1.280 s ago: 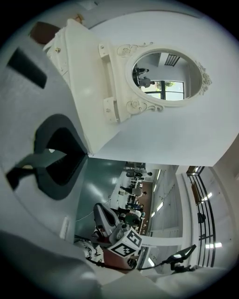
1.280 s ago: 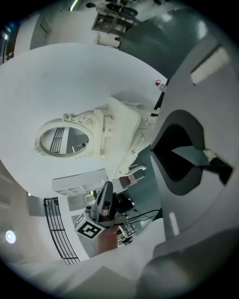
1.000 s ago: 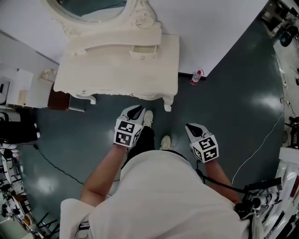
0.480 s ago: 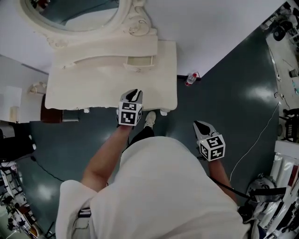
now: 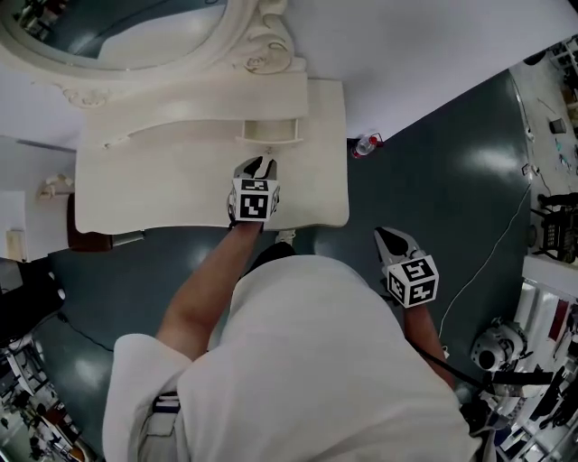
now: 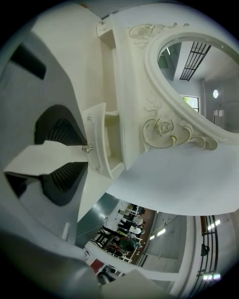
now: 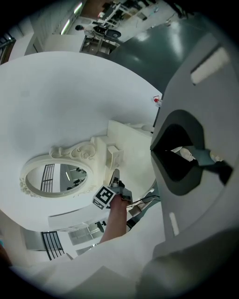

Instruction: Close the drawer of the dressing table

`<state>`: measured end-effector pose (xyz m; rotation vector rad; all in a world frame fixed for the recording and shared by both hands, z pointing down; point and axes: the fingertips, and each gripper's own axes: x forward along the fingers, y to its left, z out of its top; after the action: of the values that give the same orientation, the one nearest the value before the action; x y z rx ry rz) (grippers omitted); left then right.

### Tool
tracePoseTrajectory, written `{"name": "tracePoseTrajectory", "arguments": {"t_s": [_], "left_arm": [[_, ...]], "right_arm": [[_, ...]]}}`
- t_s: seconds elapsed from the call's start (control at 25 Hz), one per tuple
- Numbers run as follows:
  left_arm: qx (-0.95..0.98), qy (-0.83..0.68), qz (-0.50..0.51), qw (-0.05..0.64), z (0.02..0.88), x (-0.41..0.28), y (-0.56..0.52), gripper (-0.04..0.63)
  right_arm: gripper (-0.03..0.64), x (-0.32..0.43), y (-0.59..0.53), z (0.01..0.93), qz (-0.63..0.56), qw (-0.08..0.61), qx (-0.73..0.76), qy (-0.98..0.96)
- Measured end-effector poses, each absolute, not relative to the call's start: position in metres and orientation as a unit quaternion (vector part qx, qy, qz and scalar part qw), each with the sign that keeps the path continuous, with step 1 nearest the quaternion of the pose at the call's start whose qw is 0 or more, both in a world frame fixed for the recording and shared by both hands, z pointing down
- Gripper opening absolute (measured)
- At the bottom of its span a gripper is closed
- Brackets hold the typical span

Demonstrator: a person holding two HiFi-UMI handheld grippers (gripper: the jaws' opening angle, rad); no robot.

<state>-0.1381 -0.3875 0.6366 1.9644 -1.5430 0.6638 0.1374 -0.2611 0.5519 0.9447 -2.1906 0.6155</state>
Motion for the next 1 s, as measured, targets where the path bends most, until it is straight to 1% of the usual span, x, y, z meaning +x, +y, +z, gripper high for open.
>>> {"name": "tracePoseTrajectory", "arguments": {"t_s": [0.24,0.4,0.56,0.68,1.0], "left_arm": [[0.733,-0.558,0.252,0.297,0.660,-0.142,-0.410,0.133],[0.732,-0.552,0.255,0.308,0.670,-0.142,-0.416,0.137],[0.731,-0.546,0.261,0.315,0.678,-0.142,-0.423,0.129],[0.738,-0.537,0.263,0.312,0.680,-0.139,-0.423,0.095],[0.743,-0.534,0.265,0.305,0.677,-0.140,-0.430,0.094]], "right_arm": [[0.002,0.128,-0.278,0.556,0.247,0.341,0.375,-0.826],[0.002,0.124,-0.283,0.559,0.255,0.344,0.380,-0.820],[0.002,0.121,-0.288,0.562,0.261,0.346,0.384,-0.815],[0.002,0.120,-0.292,0.563,0.263,0.347,0.387,-0.813],[0.002,0.116,-0.296,0.567,0.269,0.347,0.390,-0.809]]}}
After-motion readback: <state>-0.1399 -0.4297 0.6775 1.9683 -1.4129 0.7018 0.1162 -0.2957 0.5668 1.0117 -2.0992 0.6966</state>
